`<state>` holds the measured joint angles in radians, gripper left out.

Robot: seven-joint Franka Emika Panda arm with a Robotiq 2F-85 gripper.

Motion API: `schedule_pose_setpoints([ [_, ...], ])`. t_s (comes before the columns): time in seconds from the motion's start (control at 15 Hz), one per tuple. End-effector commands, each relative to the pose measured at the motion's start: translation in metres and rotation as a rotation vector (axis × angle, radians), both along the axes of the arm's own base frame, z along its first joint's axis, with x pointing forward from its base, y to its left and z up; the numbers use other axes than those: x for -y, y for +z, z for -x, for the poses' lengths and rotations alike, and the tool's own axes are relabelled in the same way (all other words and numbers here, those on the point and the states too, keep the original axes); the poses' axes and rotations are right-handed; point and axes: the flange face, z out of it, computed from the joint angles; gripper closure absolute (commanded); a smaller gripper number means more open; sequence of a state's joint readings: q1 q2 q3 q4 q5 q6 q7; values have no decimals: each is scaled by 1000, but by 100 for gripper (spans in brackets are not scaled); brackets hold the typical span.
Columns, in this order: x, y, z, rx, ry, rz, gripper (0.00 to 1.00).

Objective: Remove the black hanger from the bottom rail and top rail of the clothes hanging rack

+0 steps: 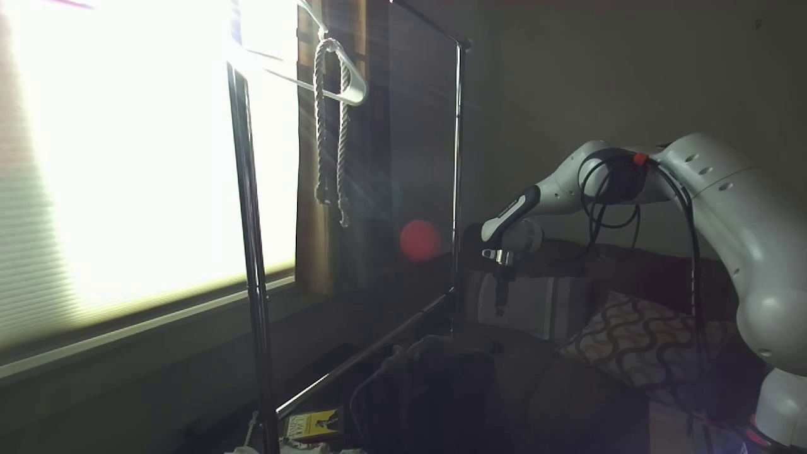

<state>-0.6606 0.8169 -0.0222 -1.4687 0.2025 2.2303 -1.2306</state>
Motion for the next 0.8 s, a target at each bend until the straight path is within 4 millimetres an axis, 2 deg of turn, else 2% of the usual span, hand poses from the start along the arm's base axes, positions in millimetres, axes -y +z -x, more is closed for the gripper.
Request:
schedule_pose_setpoints([
  [0.0, -8, 5, -4, 29, 29, -10, 0],
  [0.2, -13, -11, -1, 111, 113, -124, 0],
  [0.27, -10, -17, 5, 134, 136, -158, 0],
  [0.4, 4, -26, 25, 194, 191, -211, 0],
  [0.6, 32, -47, 67, 285, 231, -245, 0],
  [0.73, 33, -58, 87, 333, 260, -255, 0],
])
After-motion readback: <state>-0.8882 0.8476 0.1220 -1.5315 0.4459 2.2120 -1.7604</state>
